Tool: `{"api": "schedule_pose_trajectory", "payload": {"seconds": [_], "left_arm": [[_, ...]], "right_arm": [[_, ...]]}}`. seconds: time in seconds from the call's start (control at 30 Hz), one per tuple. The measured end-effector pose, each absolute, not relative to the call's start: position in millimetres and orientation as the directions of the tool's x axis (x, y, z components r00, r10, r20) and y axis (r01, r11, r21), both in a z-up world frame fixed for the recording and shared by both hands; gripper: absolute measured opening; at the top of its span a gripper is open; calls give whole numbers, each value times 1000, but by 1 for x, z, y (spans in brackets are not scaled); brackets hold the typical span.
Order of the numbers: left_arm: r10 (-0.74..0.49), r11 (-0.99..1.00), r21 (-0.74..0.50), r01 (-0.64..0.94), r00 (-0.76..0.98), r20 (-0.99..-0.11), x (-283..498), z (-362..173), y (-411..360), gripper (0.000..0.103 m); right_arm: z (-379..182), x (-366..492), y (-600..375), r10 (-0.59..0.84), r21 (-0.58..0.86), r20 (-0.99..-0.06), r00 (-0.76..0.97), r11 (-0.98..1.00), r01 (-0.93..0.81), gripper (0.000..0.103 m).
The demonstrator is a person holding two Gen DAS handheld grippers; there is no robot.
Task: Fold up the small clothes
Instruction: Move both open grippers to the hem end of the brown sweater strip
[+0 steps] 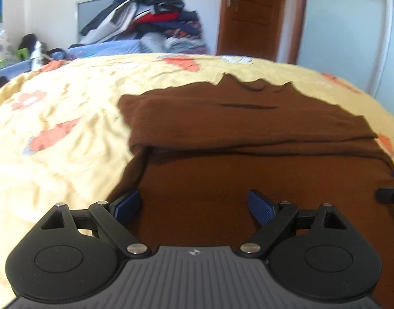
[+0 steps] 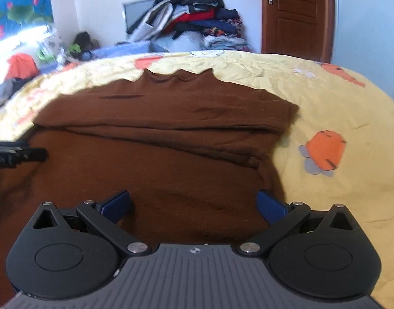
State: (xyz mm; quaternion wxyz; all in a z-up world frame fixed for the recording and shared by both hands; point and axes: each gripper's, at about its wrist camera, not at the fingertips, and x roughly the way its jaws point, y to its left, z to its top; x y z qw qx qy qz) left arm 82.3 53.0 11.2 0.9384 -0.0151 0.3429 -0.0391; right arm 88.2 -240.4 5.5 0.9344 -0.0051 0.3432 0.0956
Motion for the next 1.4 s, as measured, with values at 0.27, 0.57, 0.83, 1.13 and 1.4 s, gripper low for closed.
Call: {"api": "schedule_pose_trajectory", "payload": {"seconds": [0.27, 0.57, 0.83, 1.13, 1.4], "left_arm": [[-130, 989, -25, 148, 764, -632, 26, 4, 60, 95], [-109, 993, -102, 57, 763, -637, -43, 15, 91, 96], [-116, 987, 7, 158, 754, -647, -42, 4, 55, 100], [-172, 979, -197, 50, 717, -676, -88, 16, 96, 100], [-681, 526, -850, -13, 592, -431, -103, -12, 168, 101]], "right_arm": [[-1, 25, -224, 214, -5, -638, 740, 959, -282, 103], [25, -6, -266, 152, 84, -641, 753, 988, -129, 103], [8, 1, -232, 266, 113, -680, 683, 959, -260, 103], [32, -29, -269, 245, 195, -668, 702, 969, -153, 103], [13, -74, -351, 560, 707, -584, 588, 707, 30, 103]]}}
